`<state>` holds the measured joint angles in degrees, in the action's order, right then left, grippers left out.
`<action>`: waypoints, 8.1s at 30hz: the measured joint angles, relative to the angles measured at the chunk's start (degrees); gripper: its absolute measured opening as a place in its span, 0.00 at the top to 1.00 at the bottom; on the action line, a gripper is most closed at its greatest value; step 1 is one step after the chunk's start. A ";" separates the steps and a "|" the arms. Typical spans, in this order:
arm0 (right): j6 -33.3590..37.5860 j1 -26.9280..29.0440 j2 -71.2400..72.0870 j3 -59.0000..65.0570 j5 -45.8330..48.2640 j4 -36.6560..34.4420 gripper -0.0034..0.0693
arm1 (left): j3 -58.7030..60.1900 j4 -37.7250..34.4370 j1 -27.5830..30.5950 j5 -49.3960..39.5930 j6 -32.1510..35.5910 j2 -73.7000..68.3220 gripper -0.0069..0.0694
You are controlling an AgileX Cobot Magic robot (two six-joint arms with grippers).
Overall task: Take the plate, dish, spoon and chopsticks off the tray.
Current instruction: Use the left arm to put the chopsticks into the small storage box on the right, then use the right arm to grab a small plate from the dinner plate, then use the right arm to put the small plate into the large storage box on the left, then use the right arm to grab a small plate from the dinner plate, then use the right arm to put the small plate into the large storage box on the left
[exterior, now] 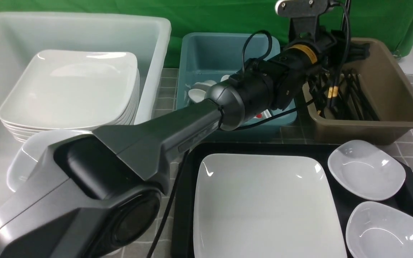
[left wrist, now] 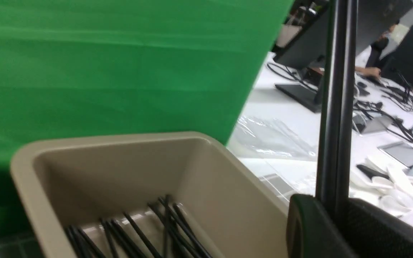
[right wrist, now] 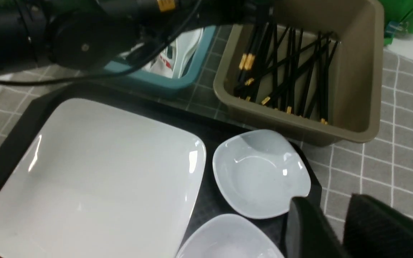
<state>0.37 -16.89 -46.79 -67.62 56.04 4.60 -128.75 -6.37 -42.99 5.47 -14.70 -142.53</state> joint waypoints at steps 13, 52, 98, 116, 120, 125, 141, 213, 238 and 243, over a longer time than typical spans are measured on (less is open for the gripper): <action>0.00 0.00 0.00 0.95 -2.51 0.07 0.65 | -0.11 0.19 0.97 -5.12 0.90 -1.69 0.49; 5.13 0.00 -16.60 22.24 4.70 -2.02 0.24 | 60.11 -7.04 -4.98 -51.17 15.75 55.48 0.91; 3.60 -6.00 -19.93 10.09 -1.10 -5.52 0.87 | 72.52 -15.25 -2.66 -31.36 25.53 68.34 0.91; 21.30 -32.66 -44.90 -30.91 -7.13 -31.83 0.87 | 66.80 -12.76 44.54 -53.88 23.80 89.27 0.91; 21.30 -37.71 -57.58 -44.04 -7.50 -25.69 0.87 | 66.80 -12.76 50.59 -57.81 23.70 94.01 0.91; 21.30 -40.05 -70.79 -56.81 -7.25 -22.59 0.87 | 66.80 -12.25 54.09 -61.69 23.70 98.17 0.90; 20.09 -41.11 -78.47 -63.91 -2.12 -19.36 0.43 | 66.80 -11.01 54.48 -62.70 23.80 100.47 0.90; 13.90 -19.91 -33.56 -8.08 -24.35 -8.48 0.87 | 59.20 15.39 14.69 -50.59 2.09 74.54 0.91; 18.39 -46.16 -75.27 -46.32 -25.26 -10.82 0.67 | 70.33 33.95 14.69 -74.47 -23.18 112.77 0.91; 16.48 -46.16 -73.65 -46.96 -22.80 -10.68 0.28 | 71.08 32.50 14.69 -74.41 -22.83 113.72 0.91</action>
<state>16.84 -63.06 -120.44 -114.58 33.24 -6.09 -57.68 26.13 -28.30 -68.94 -37.53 -28.81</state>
